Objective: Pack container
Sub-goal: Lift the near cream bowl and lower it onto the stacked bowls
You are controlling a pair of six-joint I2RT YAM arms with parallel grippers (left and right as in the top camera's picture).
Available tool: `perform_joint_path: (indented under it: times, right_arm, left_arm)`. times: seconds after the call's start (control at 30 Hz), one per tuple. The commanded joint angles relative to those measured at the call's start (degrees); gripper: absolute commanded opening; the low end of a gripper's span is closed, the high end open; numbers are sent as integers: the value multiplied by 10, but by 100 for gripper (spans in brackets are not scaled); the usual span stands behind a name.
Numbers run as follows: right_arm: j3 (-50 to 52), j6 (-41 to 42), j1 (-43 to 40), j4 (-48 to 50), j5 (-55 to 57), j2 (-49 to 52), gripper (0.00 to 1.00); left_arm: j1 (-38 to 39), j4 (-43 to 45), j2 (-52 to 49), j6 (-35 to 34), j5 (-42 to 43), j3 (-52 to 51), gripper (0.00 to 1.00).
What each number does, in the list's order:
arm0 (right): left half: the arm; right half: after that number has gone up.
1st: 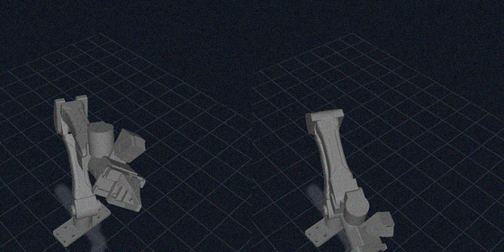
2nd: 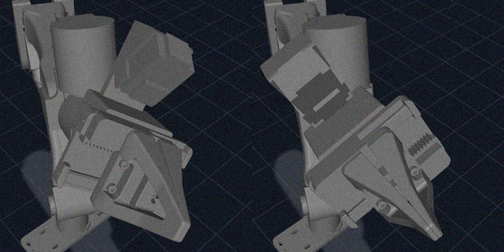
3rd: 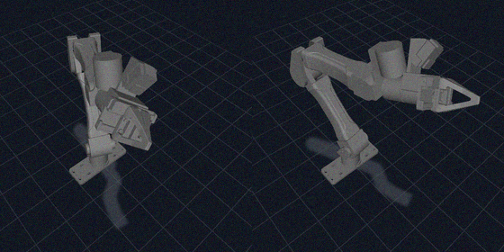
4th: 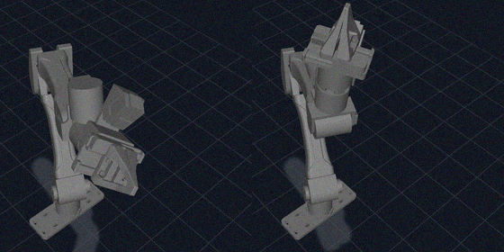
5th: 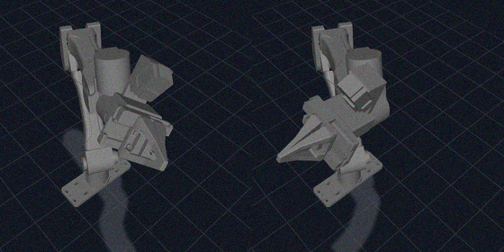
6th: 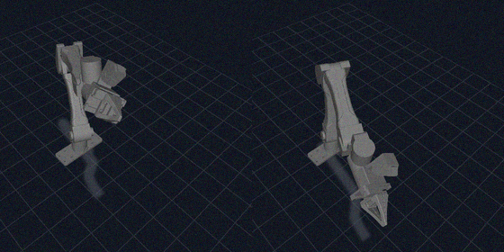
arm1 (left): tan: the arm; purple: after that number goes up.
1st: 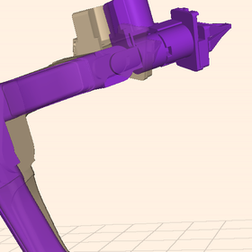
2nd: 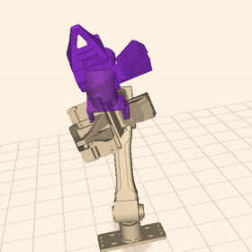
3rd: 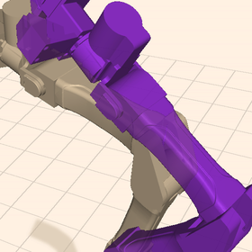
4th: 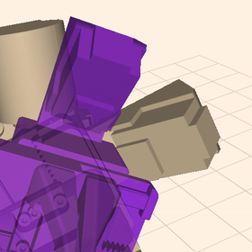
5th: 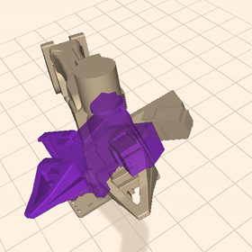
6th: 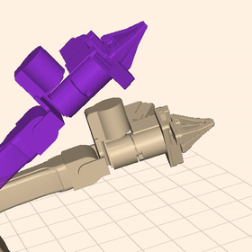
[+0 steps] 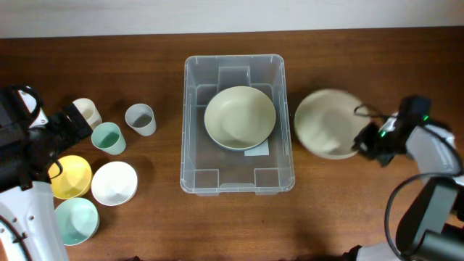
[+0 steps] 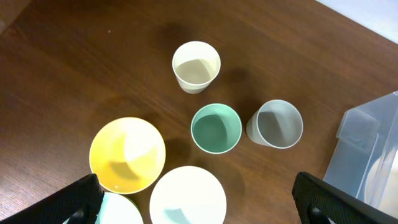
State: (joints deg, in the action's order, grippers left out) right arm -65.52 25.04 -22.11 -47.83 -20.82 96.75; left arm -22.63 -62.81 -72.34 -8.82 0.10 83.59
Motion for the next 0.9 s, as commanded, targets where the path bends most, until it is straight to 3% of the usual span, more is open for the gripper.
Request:
perform_joint_path:
  times: [0.0,0.17,0.3,0.57,0.87]
  right_arm:
    - [-128,-3,7,-38,5,-49,4]
    - [-289,-40,54,-108,6,-51,4]
    - [-380,-59,167,-144,60,-51,4]
    - [-386,-83,388,-144,158,-2,4]
    - [-386,-83,431,-146,164,115,4]
  left_arm:
    - [-3,2,-1,-1,8,7,99]
    - [-3,1,-1,-1,8,7,99]
    - [-3,1,-1,-1,8,7,100]
    - [-3,1,-1,-1,8,7,99]
    - [-3,1,-1,-1,8,7,99]
